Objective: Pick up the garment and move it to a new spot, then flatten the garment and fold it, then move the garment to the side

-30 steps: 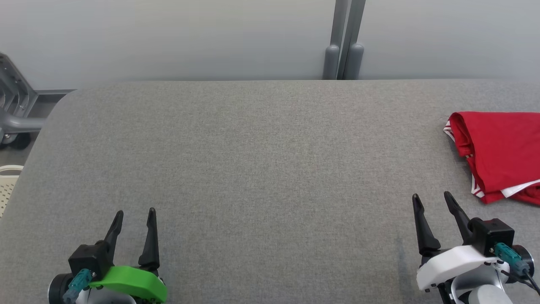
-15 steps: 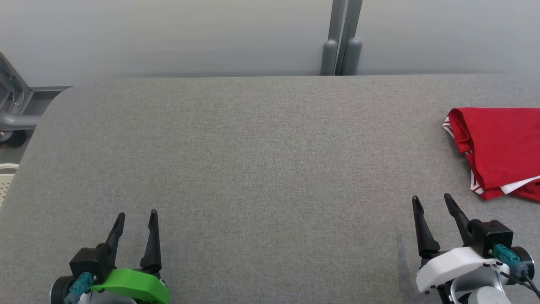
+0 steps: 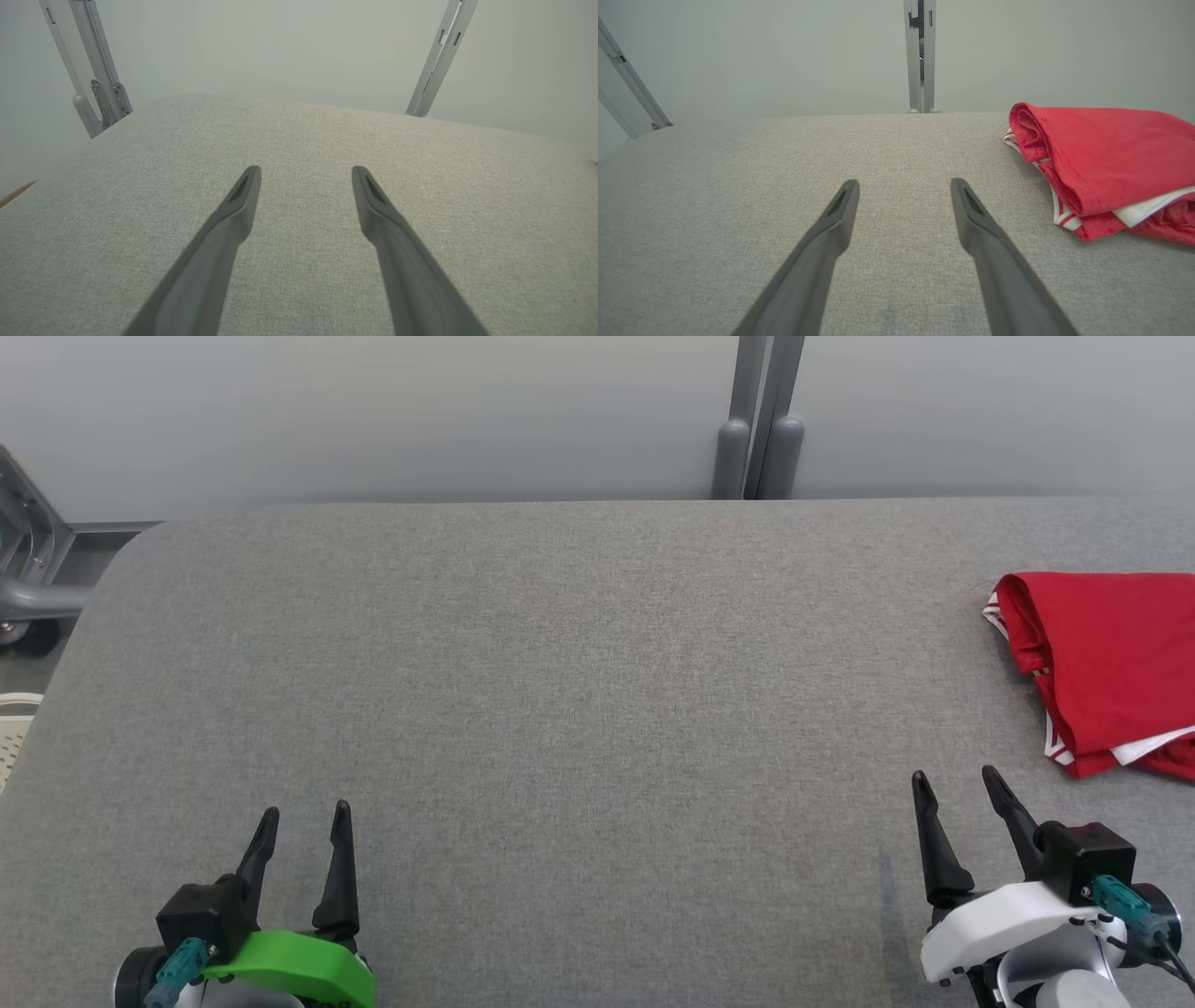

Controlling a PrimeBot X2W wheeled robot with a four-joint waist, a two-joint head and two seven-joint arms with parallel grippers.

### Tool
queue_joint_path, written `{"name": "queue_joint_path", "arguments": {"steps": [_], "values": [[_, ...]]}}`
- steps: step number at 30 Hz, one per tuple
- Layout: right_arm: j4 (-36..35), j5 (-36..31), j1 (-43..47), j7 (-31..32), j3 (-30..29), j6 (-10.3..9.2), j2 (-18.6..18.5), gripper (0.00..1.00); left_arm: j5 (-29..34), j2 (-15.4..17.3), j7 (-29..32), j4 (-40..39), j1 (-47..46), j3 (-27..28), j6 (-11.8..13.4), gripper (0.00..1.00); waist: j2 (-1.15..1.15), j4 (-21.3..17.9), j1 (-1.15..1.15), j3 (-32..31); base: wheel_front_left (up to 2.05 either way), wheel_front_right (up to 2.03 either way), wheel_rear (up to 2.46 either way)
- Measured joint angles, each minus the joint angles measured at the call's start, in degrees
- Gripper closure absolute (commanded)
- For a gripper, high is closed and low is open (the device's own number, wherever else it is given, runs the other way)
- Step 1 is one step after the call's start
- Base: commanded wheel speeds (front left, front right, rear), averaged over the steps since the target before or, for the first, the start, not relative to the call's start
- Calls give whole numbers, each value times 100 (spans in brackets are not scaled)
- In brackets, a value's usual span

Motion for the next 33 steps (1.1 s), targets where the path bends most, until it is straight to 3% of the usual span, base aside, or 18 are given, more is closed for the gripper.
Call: {"name": "queue_joint_path", "arguments": {"steps": [5, 6, 12, 15, 33], "values": [[-10, -1, -2, 14, -15, 0, 0, 0, 37, 0, 0, 27, -10, 5, -3, 0, 0, 2, 0, 8, 0, 0, 0], [-9, -1, -3, 15, -13, 0, 0, 100, 49, 0, 0, 33, -13, 11, -3, 100, 0, 3, 0, 10, 0, 0, 0], [260, 120, 63, 73, -23, 0, 51, 100, -63, -64, 99, 265, 81, 4, -1, 100, 0, -4, 0, 8, 0, 0, 0], [263, 713, 63, 178, -88, 0, 51, 100, -601, -74, 252, 250, 79, 27, -1, 100, 0, -25, 0, -3, 0, 0, 0], [122, 2574, 75, 449, -229, -1, 48, 100, -2274, -110, 698, 120, -15, 94, -1, 100, 0, -94, 0, -37, 0, 0, 0]]}}
